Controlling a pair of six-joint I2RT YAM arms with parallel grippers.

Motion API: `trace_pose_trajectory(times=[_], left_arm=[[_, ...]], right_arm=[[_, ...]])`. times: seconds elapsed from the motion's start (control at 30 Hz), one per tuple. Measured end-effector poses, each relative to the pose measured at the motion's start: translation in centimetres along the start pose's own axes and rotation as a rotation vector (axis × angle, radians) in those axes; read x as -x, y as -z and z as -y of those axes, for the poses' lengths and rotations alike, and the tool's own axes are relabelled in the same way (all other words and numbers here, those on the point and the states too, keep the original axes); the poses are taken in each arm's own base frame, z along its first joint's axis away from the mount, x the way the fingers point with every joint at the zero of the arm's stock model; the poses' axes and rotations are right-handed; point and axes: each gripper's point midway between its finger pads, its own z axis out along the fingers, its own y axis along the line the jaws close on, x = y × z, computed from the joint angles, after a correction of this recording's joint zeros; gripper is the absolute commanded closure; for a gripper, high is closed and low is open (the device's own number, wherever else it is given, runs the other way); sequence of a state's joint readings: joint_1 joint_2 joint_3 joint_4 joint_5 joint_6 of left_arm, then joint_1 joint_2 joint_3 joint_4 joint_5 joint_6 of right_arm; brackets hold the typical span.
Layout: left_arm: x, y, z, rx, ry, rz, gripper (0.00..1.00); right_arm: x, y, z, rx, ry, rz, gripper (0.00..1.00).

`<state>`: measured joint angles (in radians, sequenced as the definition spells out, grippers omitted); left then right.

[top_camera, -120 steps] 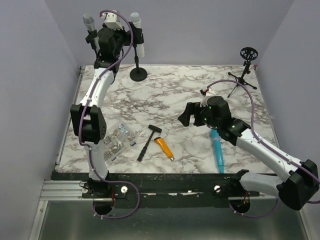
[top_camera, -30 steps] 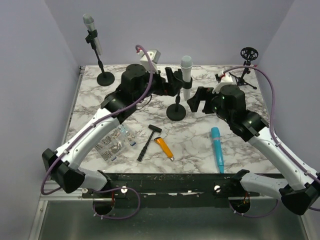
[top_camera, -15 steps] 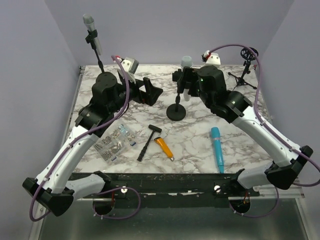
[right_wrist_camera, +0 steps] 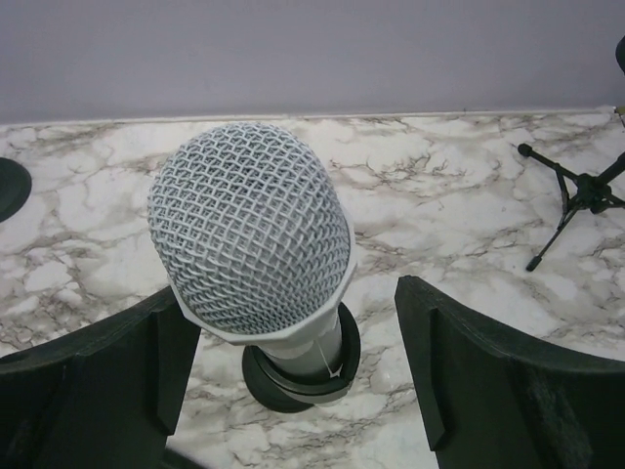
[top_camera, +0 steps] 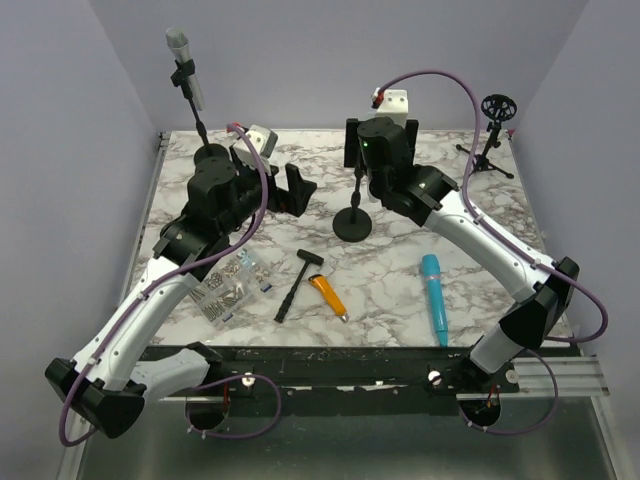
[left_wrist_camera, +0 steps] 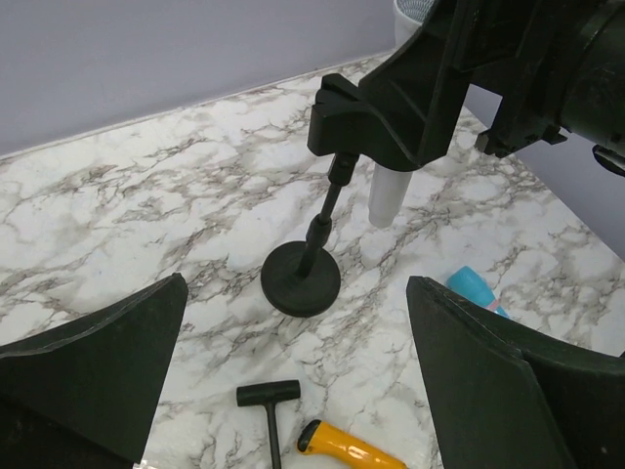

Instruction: Remove the microphone from the stand

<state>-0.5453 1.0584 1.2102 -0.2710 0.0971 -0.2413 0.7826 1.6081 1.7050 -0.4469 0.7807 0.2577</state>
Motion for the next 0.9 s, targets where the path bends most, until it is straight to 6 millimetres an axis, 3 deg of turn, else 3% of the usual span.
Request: trace_pose_trajectory(times=[0.23,0.6,0.77,0.9], left_arm=[[-2.0,-1.7,-1.1,0.036,-0.028,-0.062,0.01],[-2.0,-1.7,-1.8,0.057,-0.09,-0.063,0.01],[-2.0,-1.9,-2.2,0.056,-0.09,-0.065,0.01],[-1.6,-2.3,-2.9,-0.025,-0.036,-0.053,0.01]], right_arm=[[-0.1,-1.2,-0.7,-0.012,0.06,0.021,0.45],[0.3,-1.5,-1.6,0.066,0.159,0.094,0.96],[0.4,-1.5,-1.8,0.191,0.181,0.094,0.99],[0.3,-1.9,-0.3,0.349,0.149,0.084,1.0]])
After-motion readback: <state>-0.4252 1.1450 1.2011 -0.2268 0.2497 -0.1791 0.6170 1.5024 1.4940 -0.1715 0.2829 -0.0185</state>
